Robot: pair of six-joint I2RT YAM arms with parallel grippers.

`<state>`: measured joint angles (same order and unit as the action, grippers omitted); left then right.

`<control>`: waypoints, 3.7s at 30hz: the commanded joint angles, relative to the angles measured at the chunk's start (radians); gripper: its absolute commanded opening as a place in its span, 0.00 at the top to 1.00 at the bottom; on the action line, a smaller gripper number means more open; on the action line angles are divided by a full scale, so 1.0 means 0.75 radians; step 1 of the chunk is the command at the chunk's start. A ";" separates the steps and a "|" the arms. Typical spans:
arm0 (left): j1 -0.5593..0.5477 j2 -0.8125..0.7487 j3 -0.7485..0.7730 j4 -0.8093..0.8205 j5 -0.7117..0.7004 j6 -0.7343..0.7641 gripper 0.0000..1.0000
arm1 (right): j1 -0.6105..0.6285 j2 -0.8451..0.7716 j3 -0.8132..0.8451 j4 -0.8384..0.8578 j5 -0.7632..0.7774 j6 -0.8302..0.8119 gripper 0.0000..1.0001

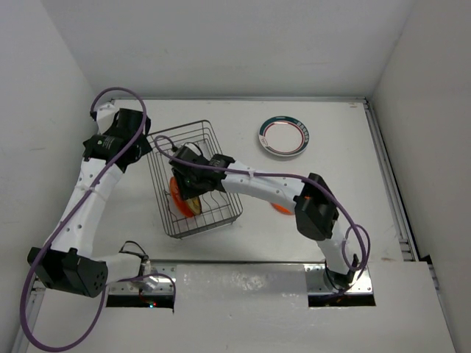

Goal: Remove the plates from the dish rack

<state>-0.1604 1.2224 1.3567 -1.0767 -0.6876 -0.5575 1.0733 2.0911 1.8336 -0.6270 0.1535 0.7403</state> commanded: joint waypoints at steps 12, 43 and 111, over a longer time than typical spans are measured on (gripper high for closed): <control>0.032 -0.051 -0.023 0.043 -0.016 0.034 0.00 | 0.003 -0.104 0.089 0.089 -0.047 0.070 1.00; 0.036 0.021 -0.132 0.145 0.174 0.230 0.00 | -0.582 -0.461 -0.489 -0.422 0.327 -0.292 1.00; 0.081 0.092 -0.152 0.135 0.037 0.165 0.00 | -0.193 -0.634 -0.137 -0.144 0.329 0.071 1.00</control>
<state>-0.1158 1.2861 1.2114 -1.0058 -0.6651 -0.4637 1.0111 1.6752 1.7981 -0.6205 0.2810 0.8093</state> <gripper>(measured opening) 0.999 0.020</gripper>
